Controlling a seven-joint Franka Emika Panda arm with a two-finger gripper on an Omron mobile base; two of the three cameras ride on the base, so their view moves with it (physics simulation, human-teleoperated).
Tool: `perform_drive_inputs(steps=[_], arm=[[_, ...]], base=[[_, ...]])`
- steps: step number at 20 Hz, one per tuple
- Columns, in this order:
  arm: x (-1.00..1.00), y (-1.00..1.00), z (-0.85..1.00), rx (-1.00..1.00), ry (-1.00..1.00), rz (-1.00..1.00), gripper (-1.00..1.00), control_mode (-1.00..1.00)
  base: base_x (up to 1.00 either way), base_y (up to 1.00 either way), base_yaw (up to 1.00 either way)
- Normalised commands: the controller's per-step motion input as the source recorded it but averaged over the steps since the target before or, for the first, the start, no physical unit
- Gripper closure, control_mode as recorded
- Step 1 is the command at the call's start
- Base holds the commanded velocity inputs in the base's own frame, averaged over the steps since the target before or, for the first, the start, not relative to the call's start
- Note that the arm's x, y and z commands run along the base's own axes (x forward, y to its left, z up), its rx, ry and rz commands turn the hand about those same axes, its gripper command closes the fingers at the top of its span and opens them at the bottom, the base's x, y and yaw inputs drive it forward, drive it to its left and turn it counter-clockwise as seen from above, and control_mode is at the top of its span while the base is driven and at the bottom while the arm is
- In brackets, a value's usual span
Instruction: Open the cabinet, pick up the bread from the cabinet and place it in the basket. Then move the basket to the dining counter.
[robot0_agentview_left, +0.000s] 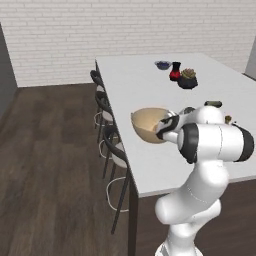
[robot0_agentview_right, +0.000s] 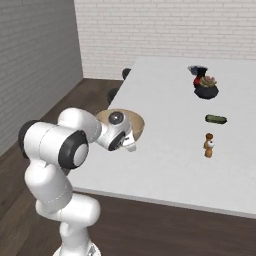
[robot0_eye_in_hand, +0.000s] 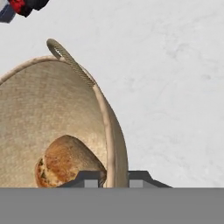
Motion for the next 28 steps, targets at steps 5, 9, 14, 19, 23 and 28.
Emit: perform_drive_inputs(steps=[5,9,14,19,23,28], arm=[[0.26,0.0,-0.13,0.0,-0.06,0.0,1.0,-1.0],[0.05,0.0,-0.02,0.0,-0.01,0.0,1.0,-1.0],[0.19,0.0,-0.06,0.0,-0.04,0.0,1.0,-1.0],[0.06,0.0,-0.05,0.0,0.0,0.0,1.0,-1.0],[0.0,0.0,0.0,0.0,0.0,0.0,-1.0,-1.0],[0.02,0.0,0.06,0.0,0.0,0.0,-1.0,-1.0]], base=[[0.0,0.0,0.0],[0.0,0.0,0.0],[0.0,0.0,0.0],[0.0,0.0,0.0],[0.0,0.0,0.0],[0.0,0.0,0.0]])
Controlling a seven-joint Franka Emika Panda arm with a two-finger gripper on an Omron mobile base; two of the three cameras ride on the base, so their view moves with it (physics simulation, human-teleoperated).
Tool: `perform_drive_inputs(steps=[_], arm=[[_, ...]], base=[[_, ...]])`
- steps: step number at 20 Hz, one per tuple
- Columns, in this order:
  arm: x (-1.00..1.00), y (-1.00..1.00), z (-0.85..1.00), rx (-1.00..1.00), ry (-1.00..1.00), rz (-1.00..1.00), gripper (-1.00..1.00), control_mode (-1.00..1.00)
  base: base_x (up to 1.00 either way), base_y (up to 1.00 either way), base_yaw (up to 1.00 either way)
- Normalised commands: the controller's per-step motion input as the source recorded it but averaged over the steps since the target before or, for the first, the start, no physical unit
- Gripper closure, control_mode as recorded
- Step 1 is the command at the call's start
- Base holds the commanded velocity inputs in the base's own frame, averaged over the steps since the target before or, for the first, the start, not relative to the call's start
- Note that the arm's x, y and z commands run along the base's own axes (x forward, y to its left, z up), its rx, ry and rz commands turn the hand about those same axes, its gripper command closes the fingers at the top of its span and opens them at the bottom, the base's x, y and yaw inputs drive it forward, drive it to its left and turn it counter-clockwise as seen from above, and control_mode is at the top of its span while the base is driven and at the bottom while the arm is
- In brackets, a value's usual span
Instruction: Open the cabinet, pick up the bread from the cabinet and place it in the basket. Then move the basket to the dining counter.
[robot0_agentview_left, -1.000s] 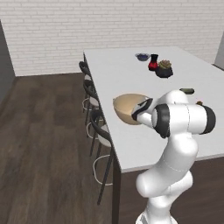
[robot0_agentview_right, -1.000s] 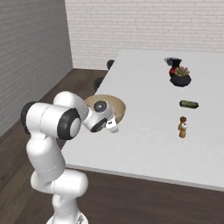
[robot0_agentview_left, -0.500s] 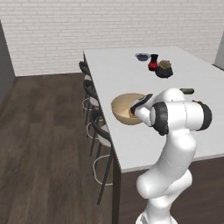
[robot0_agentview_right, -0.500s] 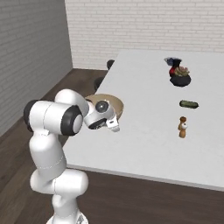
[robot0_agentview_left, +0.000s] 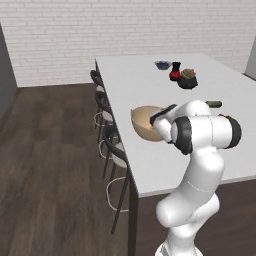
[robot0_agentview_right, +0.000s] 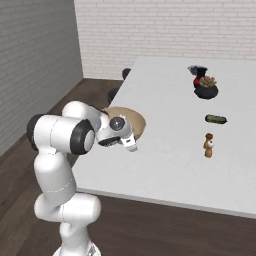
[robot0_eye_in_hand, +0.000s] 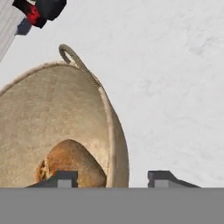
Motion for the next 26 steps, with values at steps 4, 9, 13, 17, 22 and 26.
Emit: perform_drive_inputs(steps=[4,9,13,17,22,26], arm=[[0.01,0.0,0.65,0.0,0.0,0.0,-1.0,-1.0],[-0.01,0.0,0.98,0.0,0.0,0.0,-1.0,-1.0],[-0.24,0.15,1.0,0.0,0.0,0.0,-1.0,-1.0],[-0.27,0.21,1.0,0.0,0.15,0.0,-1.0,-1.0],[-0.64,0.16,1.0,0.0,0.15,0.0,-1.0,-1.0],[-0.52,0.16,1.0,0.02,0.06,0.02,-1.0,-1.0]], base=[[0.0,0.0,0.0],[0.0,0.0,0.0],[0.0,0.0,0.0],[0.0,0.0,0.0],[0.0,0.0,0.0],[0.0,0.0,0.0]])
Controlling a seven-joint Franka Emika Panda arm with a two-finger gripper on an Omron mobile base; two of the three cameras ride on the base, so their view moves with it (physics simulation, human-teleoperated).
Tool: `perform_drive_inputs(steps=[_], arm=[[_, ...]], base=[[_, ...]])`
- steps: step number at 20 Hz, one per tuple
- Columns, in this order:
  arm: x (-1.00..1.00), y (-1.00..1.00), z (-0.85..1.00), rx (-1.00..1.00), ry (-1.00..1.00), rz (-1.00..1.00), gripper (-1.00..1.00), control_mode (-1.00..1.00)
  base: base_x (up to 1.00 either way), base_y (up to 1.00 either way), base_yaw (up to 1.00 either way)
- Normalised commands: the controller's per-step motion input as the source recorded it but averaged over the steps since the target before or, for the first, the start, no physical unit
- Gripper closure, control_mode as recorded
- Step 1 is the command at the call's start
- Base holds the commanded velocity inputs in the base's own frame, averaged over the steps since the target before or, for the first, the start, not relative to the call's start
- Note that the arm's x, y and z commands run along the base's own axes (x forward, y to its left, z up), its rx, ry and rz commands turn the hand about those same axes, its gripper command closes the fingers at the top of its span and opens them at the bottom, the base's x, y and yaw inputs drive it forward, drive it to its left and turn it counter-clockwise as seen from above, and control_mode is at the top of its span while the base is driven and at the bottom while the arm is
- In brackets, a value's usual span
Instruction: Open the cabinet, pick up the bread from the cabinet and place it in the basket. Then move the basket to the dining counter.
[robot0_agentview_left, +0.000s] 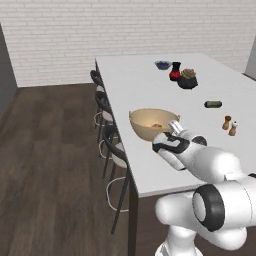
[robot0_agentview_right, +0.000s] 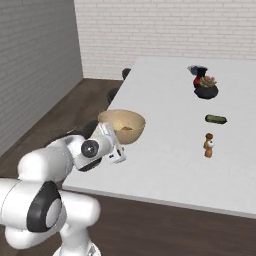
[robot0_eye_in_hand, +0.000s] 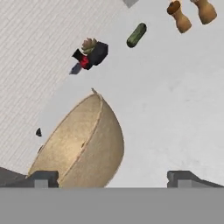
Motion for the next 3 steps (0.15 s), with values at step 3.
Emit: perform_drive_inputs(steps=[3], arm=[[-0.25,0.05,1.0,0.0,0.0,0.0,-1.0,-1.0]], base=[[0.0,0.0,0.0]])
